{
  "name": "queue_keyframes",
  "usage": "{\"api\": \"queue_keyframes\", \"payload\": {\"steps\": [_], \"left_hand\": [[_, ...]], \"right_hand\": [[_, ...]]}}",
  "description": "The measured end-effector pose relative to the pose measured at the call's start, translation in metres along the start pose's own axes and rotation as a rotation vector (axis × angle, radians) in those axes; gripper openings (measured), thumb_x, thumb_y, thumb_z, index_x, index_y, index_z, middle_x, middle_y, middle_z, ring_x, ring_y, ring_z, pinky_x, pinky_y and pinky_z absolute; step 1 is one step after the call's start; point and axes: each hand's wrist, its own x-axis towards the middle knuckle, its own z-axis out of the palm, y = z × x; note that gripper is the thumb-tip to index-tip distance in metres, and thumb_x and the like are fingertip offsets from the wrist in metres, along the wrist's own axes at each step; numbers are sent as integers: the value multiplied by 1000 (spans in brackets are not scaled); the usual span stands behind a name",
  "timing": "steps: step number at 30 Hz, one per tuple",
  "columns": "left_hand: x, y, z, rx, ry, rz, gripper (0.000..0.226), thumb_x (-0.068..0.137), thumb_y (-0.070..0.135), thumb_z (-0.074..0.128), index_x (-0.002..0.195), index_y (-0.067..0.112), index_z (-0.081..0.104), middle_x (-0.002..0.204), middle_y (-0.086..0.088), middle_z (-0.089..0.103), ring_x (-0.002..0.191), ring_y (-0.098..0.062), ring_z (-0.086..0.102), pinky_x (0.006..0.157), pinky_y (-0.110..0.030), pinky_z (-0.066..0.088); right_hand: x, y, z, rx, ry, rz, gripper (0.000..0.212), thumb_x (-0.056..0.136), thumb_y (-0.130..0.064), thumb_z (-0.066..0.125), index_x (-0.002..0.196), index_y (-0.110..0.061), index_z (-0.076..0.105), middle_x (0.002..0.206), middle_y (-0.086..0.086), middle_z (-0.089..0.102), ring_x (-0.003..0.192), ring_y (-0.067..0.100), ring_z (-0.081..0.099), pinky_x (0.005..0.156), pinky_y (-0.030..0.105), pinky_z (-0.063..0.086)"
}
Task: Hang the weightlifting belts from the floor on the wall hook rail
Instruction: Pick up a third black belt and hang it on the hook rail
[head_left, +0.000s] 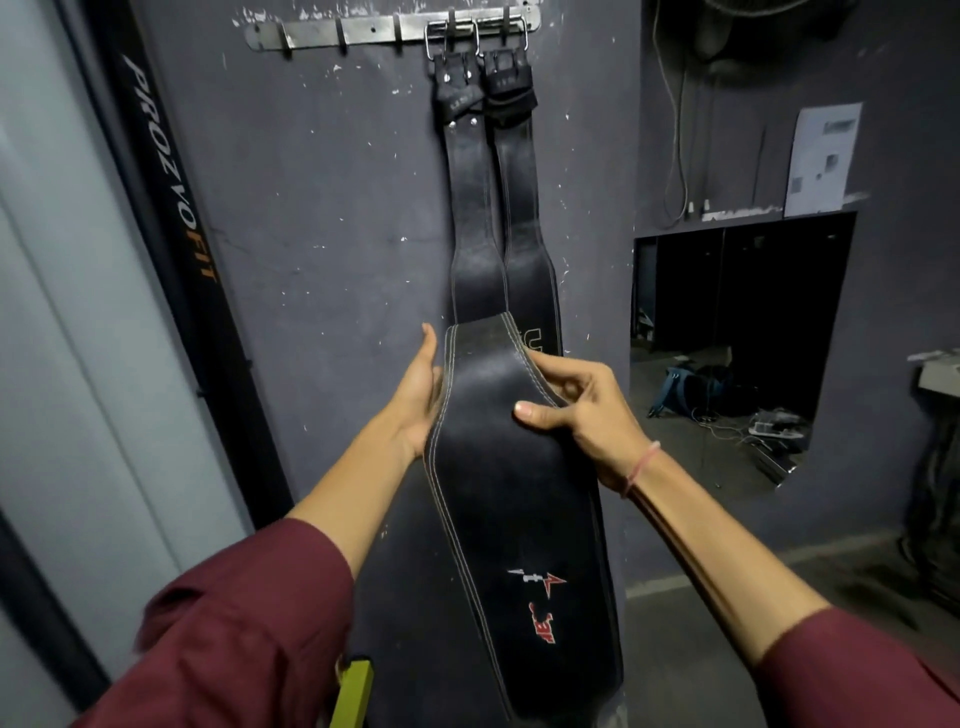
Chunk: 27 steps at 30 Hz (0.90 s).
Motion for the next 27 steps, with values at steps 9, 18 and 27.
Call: {"api": "queue_keyframes", "payload": {"steps": [9,18,27], "left_hand": [[16,33,33,-152,153,259,56,102,47,41,119,1,66,109,-14,72,85,-25,69,90,-43,55],[7,-8,81,-12,122,558,22,100,20,55,106,1,63,101,-24,67,91,-32,64,87,-44,52],[2,-15,73,3,172,548,53,87,35,65,115,-10,60,114,-32,65,100,-37,60,104,-66,42]], "right_hand": [[-29,29,-26,-34,-95,180,52,73,23,66,120,1,65,109,14,73,104,27,70,79,30,60],[27,1,-13,-149,193,11,30,90,-16,65,98,12,60,85,18,65,76,23,62,64,31,53],[-46,78,-1,-112,51,269,20,91,-3,62,110,1,66,107,21,72,96,28,70,84,35,59]]}}
